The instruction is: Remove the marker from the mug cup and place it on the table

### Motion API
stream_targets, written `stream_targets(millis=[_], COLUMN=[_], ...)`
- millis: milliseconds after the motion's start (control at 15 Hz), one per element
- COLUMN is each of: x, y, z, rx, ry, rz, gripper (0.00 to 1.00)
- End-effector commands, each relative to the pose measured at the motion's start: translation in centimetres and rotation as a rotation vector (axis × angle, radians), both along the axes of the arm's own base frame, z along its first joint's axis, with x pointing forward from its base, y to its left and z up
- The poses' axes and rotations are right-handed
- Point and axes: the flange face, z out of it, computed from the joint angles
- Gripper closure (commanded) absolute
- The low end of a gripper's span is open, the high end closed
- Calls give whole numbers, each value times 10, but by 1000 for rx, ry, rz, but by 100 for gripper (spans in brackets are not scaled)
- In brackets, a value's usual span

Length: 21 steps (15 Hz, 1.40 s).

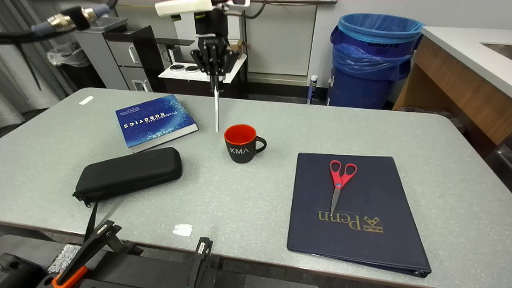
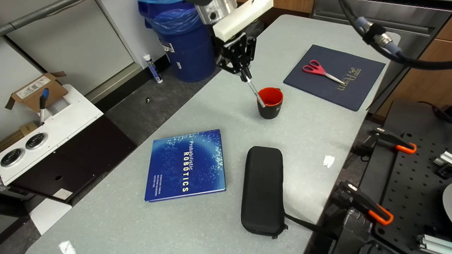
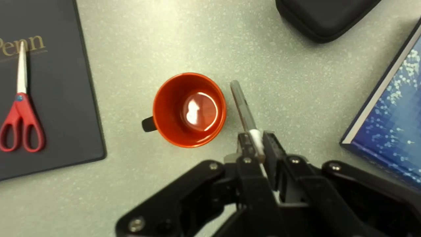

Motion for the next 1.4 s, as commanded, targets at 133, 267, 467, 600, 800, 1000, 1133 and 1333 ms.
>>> stream_targets(millis=[133,267,467,600,800,1000,1133,1333], x=[42,50,60,64,69,74,76,80], y=[2,2,3,5,8,11,13,16], z=[-92,-108,-119,-124,-124,-125,-124,-122], rx=[73,63,44,25,6,0,-4,-4], ry=[160,195,230,252,271,282,284,282], rz=[44,45,41,38,32,35,35,35], gripper=[97,97,97,89,54,32,16,0])
